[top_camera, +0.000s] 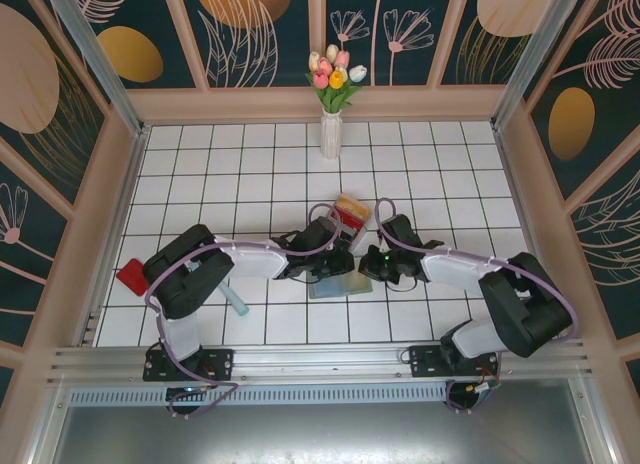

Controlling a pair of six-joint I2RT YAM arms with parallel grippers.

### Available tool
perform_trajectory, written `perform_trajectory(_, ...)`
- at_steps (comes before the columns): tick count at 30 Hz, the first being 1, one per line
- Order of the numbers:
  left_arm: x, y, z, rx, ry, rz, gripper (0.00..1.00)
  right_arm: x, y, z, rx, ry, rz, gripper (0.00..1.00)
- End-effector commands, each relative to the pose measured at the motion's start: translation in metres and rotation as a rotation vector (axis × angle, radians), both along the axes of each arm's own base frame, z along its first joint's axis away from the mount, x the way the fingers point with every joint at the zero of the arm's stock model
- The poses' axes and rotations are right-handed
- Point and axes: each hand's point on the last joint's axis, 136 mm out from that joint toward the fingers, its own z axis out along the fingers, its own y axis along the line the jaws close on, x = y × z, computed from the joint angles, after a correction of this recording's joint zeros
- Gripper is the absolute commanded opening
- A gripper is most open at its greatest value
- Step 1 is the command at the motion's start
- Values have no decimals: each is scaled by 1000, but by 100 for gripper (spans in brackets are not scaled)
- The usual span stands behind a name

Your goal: Put the credit cards into the card holder

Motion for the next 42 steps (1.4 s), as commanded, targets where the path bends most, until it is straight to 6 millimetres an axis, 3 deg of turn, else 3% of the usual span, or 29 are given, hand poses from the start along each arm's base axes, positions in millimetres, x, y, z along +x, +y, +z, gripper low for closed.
perform_trajectory(1,-2,18,9,51,-26,37,27,-7,-23,-20,-143,34,-36,4)
perform_trajectory(5,-6,38,23,47,-60,90,28,-11,-23,-22,-139,39,-25,4)
perform_trajectory(10,-26,52,-7,71,22,79,24,-8,-22,-19,-144,28,-17,5)
perform_trajectory(13,-35,69,-26,138,59,109,21,-8,-28,-21,-169,32,-27,5)
perform_trajectory(21,-55,113,-56,252,95,163,19,-29,-56,-46,-285,94,-59,5)
perform_trajectory(24,-51,126,-53,298,52,189,20,-31,-62,-48,-314,93,-66,5)
perform_trajectory(27,-35,111,-30,259,-33,162,21,-17,-41,-26,-230,28,-9,7)
perform_trajectory(29,-22,96,-10,228,-85,138,22,-1,-19,1,-140,-39,38,9)
perform_trajectory(32,-3,85,17,208,-158,154,23,28,-2,49,-81,-159,51,13)
perform_trajectory(37,24,75,66,153,-252,179,33,61,4,112,-76,-333,67,23)
perform_trajectory(38,30,74,75,133,-270,188,37,72,-5,121,-85,-362,45,25)
perform_trajectory(42,51,79,93,53,-273,243,45,90,-12,138,-119,-439,70,31)
